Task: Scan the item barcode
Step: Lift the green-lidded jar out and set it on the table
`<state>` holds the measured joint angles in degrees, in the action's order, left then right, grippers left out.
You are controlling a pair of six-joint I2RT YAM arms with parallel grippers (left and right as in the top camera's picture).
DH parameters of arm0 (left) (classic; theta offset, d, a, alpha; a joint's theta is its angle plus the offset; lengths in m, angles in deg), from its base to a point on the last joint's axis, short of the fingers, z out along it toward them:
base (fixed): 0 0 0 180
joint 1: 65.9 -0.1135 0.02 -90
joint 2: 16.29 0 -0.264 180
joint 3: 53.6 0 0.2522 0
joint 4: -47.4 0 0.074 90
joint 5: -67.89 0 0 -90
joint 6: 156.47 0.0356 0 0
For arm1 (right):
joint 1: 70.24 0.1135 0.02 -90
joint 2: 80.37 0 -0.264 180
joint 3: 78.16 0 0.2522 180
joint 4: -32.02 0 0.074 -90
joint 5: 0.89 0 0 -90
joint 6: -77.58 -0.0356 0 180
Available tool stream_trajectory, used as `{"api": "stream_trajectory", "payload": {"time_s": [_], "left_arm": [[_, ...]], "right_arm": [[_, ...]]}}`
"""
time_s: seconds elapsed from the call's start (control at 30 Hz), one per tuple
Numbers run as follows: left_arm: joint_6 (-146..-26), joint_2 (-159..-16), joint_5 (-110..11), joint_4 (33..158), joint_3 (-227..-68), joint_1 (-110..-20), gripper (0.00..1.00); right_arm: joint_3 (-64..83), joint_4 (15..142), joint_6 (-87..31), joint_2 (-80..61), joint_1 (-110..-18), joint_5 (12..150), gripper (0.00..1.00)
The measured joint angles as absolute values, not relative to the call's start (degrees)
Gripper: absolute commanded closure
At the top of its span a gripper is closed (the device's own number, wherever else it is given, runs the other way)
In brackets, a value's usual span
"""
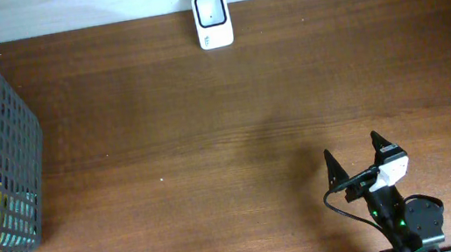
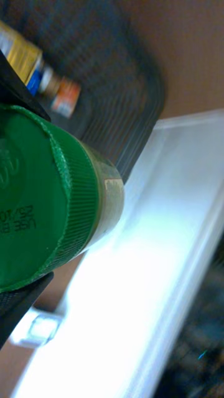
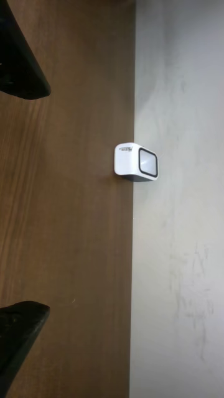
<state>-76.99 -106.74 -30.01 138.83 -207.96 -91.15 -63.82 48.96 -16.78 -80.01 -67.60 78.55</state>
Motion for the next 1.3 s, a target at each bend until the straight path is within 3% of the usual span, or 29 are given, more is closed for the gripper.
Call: {"api": "stream_trajectory", "payload": {"time_s": [0.27, 0.53, 1.0, 1.3], "left_arm": [[-77.0, -111.6, -30.5, 148.0, -203.5, -71.8, 0.64], [-77.0, -114.6, -27.8, 146.7, -188.1, -57.1, 0.62], [-79.3, -116.2, -27.0, 118.2, -151.4, -45.4, 0.55], [-81.1, -116.3, -26.1, 105.3, -140.1, -44.3, 0.52]], "right_arm": [[-63.8, 49.0, -16.8, -80.0, -67.6, 78.5, 0.02], [-63.8, 49.0, -16.8, -80.0, -67.6, 78.5, 0.02], [-63.8, 49.0, -16.8, -80.0, -67.6, 78.5, 0.02], [-63.8, 49.0, -16.8, -80.0, -67.6, 78.5, 0.02]]}}
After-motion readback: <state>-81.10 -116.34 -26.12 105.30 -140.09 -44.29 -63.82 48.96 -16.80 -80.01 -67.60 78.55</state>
